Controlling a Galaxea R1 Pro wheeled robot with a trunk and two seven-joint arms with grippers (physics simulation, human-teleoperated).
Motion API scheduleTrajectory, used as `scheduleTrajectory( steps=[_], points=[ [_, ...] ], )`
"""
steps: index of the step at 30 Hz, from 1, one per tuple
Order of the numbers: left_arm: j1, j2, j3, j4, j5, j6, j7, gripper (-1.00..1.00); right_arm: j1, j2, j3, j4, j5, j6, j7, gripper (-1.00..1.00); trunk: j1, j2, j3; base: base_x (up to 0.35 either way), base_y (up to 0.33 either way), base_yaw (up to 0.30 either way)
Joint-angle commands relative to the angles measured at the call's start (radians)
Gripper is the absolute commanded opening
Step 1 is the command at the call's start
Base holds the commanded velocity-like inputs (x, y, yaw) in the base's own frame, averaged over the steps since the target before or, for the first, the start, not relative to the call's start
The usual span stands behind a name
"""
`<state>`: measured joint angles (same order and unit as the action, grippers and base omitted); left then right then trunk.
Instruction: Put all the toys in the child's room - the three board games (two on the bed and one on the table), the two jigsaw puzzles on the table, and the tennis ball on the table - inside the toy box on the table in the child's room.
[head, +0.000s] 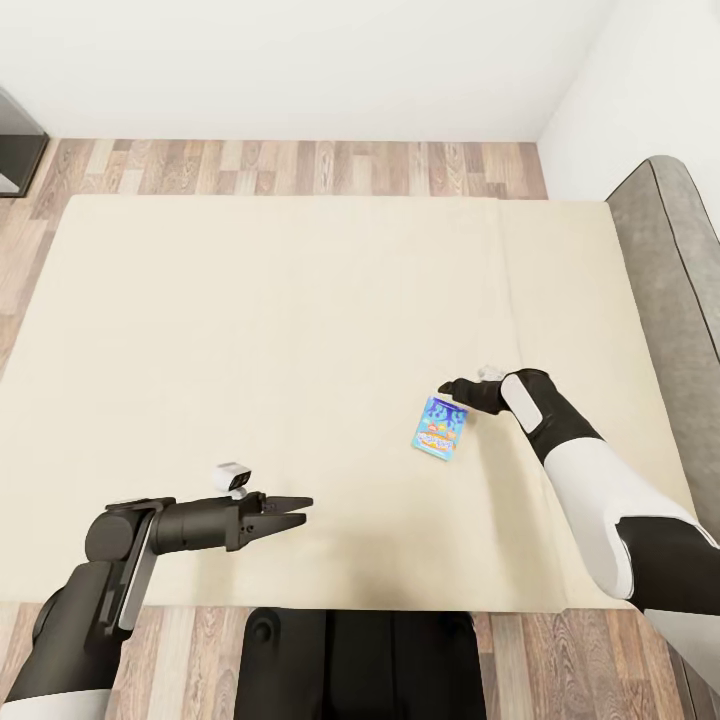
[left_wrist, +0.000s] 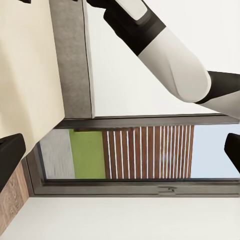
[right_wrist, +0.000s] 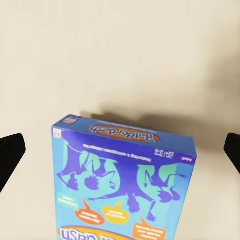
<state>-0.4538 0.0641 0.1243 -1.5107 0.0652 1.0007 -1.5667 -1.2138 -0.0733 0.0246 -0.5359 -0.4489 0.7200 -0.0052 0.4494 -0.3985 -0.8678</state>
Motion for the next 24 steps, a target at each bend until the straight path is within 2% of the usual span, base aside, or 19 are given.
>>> scheduleTrajectory(
  steps=[1, 24],
  points=[
    [0.000, 0.000, 0.000, 0.000, -0.001, 0.010, -0.004, 1.00, -0.001, -0.001, 0.002, -0.001, -0.002, 0.003, -0.001, 1.00, 0.001, -0.002, -0.001, 0.000, 0.000, 0.000],
    [0.000, -0.001, -0.003, -0.002, 0.003, 0.010, -0.004, 1.00, -0.003, -0.001, 0.001, -0.002, -0.002, -0.031, -0.001, 1.00, 0.001, -0.002, -0.001, 0.000, 0.000, 0.000]
  ],
)
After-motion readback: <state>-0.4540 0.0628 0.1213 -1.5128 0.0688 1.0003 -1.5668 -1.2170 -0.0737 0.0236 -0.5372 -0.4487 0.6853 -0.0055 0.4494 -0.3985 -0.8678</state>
